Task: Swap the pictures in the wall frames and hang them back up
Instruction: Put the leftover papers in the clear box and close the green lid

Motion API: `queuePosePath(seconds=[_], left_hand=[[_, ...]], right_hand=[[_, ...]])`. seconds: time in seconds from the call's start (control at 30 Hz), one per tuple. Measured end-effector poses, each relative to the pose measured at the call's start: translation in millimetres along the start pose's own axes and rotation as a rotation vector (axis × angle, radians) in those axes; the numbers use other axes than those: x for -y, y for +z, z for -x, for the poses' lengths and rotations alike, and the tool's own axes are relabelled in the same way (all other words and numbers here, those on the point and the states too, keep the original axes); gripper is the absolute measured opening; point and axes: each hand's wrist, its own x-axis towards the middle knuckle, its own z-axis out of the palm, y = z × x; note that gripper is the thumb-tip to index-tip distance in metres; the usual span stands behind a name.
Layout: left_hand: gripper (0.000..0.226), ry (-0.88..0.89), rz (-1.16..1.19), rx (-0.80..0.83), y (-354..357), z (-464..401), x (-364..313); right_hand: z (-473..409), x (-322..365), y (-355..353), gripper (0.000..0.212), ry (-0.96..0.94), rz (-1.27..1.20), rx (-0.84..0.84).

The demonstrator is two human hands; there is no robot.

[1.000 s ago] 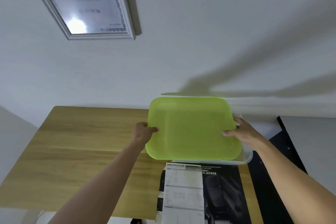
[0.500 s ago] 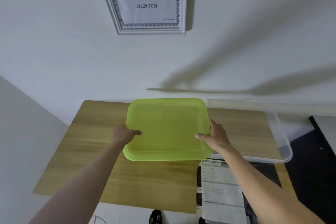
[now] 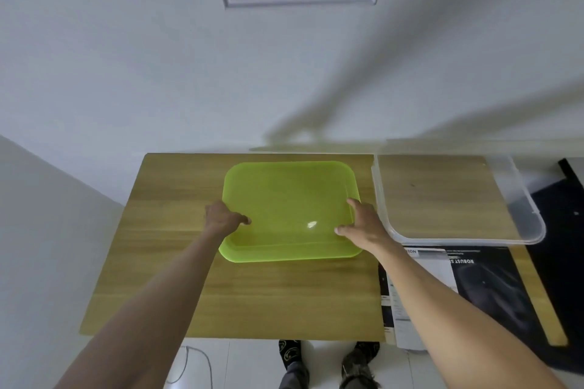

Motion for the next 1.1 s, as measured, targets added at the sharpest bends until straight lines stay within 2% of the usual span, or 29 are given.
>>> queuePosePath(seconds=[0.43,0.57,0.63,0.73,0.87,0.93,1.1], left_hand=[[0.078,0.000,-0.182,-0.102,22.7,11.6,-3.8],[0.071,0.191,-0.137,-0.341,41.7,40.3,-13.0],[0.061,0.310,-0.101,-0.381,60.4,59.3,-22.5],[0.044,0.436,-0.021,-0.320,93.9,95.1,-40.7],[0.033,0.505,0.005,-0.216,146.8,145.6,-56.3],[0.036,0.461,-0.034,-0.128,173.4,167.0,-59.6],[0.052,0.195,-0.145,0.025,228.1,212.2,-60.0]], right_hand=[[-4.6,-13.0,21.9,0.081,0.020,0.136,-0.092],[14.8,-23.1,5.4,0.064,-0.177,0.120,-0.143],[27.9,-34.7,-7.5,0.050,-0.290,0.118,-0.137],[46.9,-60.9,-26.5,0.033,-0.397,0.141,-0.094],[70.5,-109.8,-53.4,0.024,-0.376,0.170,-0.093],[79.7,-141.2,-68.5,0.021,-0.351,0.264,-0.111],[103.2,-229.1,-106.3,0.020,-0.151,0.445,-0.213]])
